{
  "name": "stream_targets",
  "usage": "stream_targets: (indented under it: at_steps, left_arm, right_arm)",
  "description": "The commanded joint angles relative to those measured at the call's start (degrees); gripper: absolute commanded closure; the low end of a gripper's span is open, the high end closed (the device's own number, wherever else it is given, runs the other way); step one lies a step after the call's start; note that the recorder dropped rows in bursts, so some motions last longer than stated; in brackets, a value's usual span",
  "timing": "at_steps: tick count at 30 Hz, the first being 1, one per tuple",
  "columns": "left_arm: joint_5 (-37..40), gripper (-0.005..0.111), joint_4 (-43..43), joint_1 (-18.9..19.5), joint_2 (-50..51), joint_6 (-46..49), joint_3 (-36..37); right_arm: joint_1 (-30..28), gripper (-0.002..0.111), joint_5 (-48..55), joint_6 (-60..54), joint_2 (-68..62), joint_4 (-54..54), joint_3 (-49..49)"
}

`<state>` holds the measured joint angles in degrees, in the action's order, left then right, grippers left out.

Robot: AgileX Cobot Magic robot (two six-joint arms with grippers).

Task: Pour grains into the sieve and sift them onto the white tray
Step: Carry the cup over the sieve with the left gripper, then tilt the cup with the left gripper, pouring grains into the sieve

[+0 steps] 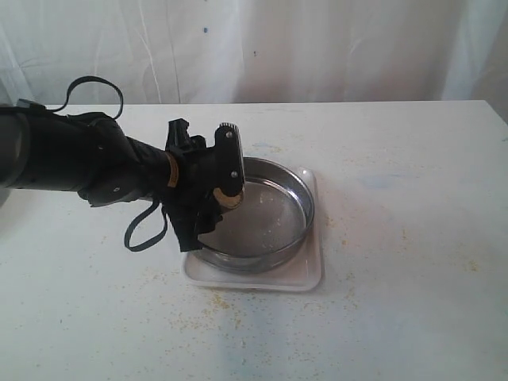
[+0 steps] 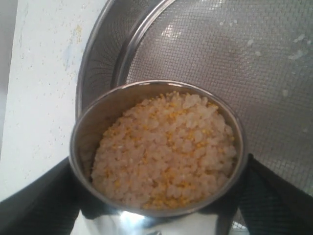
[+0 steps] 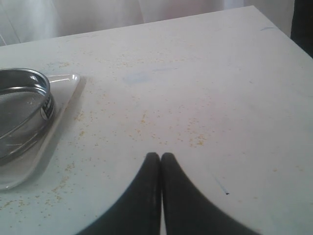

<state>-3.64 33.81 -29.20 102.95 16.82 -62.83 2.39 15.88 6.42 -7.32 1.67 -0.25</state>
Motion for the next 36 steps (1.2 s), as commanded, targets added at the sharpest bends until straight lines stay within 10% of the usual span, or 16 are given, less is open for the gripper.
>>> stream_targets:
  at_steps: [1,36]
  left_arm:
    - [1.3,0.107,0.1,-0.9,-0.6,3.4,-0.6]
    - [8.9,0.107,13.3,-1.3,-0.6,11.7,-0.6]
  right_arm:
    - [-0.2,0.108,-0.1,-0.1,-0.2,0.2,0.3]
    - [-0.2,0.108,-0.1,-0.1,-0.2,0.2,0.3]
